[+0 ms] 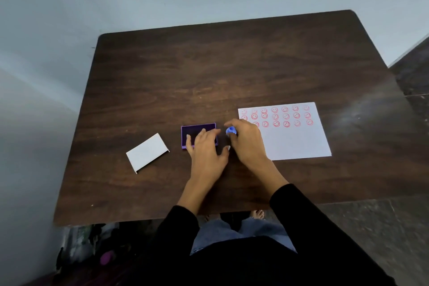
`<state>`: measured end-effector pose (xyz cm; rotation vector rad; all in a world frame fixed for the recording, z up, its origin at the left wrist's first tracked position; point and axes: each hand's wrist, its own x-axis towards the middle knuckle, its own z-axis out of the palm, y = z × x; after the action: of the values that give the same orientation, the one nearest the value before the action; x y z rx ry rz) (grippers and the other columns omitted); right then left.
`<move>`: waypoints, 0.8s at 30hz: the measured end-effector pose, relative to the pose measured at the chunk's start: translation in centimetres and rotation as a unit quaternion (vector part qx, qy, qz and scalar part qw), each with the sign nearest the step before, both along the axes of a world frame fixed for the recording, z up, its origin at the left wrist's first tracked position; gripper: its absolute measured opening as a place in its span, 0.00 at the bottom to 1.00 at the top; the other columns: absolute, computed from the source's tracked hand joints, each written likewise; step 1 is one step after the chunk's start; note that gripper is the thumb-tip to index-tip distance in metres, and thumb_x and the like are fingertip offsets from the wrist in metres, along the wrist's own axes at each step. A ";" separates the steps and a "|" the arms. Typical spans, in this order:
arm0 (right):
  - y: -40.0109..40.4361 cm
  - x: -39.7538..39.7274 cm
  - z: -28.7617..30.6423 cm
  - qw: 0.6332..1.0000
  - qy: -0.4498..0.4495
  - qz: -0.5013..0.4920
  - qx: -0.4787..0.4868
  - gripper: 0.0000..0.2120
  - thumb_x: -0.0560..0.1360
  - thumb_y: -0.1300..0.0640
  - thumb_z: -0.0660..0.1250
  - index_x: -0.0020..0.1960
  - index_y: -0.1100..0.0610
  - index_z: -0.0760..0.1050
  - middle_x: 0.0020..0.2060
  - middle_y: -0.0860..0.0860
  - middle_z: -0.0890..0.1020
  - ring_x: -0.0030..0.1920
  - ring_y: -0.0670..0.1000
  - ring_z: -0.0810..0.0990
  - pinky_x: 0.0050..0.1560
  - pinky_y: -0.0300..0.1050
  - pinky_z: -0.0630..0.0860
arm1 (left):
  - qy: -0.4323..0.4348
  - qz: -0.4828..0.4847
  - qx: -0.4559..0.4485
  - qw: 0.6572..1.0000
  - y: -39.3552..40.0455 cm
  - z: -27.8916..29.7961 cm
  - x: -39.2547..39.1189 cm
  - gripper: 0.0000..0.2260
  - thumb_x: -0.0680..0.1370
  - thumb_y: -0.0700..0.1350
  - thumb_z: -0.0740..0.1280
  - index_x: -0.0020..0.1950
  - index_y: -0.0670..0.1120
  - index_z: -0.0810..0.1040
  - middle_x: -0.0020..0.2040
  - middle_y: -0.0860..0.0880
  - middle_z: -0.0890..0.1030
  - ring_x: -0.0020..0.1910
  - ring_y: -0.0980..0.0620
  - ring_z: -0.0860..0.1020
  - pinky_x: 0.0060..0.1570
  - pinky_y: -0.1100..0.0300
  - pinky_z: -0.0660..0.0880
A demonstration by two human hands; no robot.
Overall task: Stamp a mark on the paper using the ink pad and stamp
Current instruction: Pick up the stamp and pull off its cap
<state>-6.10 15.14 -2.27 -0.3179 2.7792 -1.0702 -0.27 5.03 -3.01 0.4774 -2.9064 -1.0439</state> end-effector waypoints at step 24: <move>1.1 -1.3 0.8 0.925 -0.213 -0.168 -0.266 0.08 0.66 0.58 0.76 0.44 0.58 0.82 0.40 0.56 0.85 0.43 0.54 0.83 0.49 0.51 0.82 | 0.076 0.076 -0.009 0.994 1.0 -0.1 -1.2 0.15 0.71 0.53 0.72 0.54 0.47 0.81 0.52 0.49 0.79 0.52 0.51 0.73 0.50 0.58 0.65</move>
<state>-7.44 16.20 -1.42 0.3233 2.1605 -1.7287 -1.46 6.07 -3.12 0.5809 -2.6969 -0.9865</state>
